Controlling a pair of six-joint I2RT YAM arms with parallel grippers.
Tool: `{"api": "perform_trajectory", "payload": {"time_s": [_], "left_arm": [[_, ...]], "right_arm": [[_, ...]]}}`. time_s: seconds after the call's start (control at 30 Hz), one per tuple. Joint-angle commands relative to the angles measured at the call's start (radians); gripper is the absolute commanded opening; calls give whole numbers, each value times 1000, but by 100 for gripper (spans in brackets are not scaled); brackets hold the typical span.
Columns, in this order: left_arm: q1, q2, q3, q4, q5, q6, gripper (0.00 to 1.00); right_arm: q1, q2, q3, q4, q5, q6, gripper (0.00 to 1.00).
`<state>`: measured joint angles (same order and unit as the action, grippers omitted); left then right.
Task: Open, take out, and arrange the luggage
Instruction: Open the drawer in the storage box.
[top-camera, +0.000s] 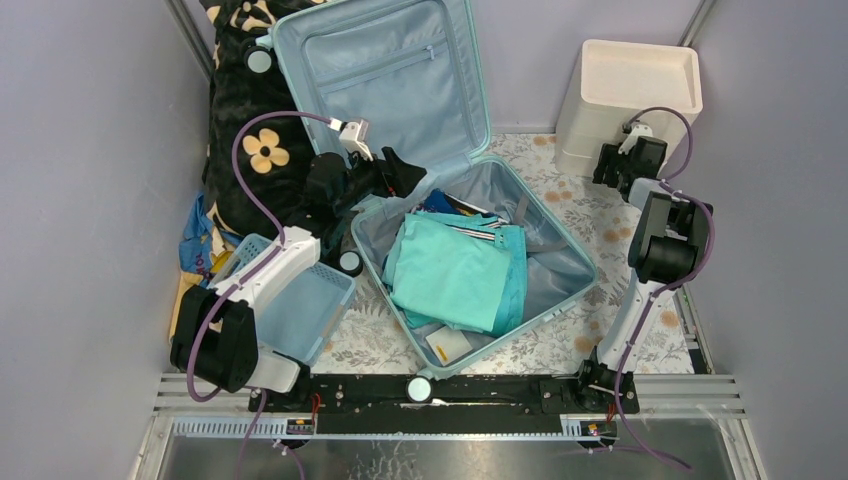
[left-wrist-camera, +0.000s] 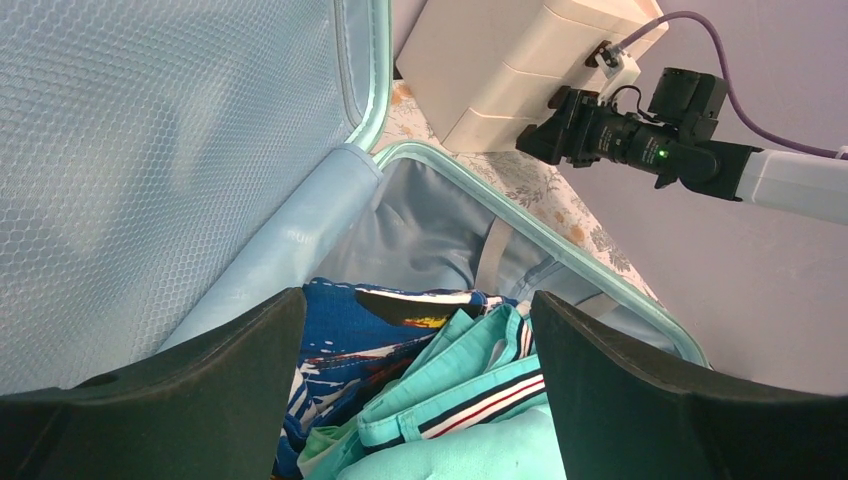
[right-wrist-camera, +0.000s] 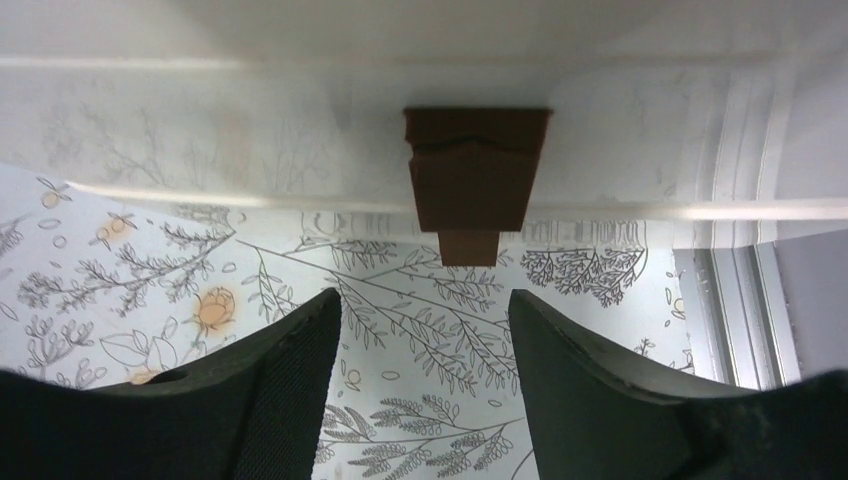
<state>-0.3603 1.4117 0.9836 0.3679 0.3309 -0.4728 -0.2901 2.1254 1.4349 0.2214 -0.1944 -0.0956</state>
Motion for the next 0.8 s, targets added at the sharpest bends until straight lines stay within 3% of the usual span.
{"api": "perform_trajectory", "payload": {"time_s": [0.0, 0.13, 0.33, 0.77], "left_arm": [[-6, 9, -6, 78, -1, 20, 90], [-6, 22, 2, 80, 6, 21, 90], [-6, 52, 20, 83, 15, 13, 90], [-10, 62, 37, 68, 0, 22, 90]], "right_arm": [[2, -42, 25, -55, 5, -46, 70], [-3, -14, 49, -23, 5, -58, 69], [-6, 47, 95, 32, -34, -63, 55], [-17, 91, 137, 34, 2, -107, 56]]}}
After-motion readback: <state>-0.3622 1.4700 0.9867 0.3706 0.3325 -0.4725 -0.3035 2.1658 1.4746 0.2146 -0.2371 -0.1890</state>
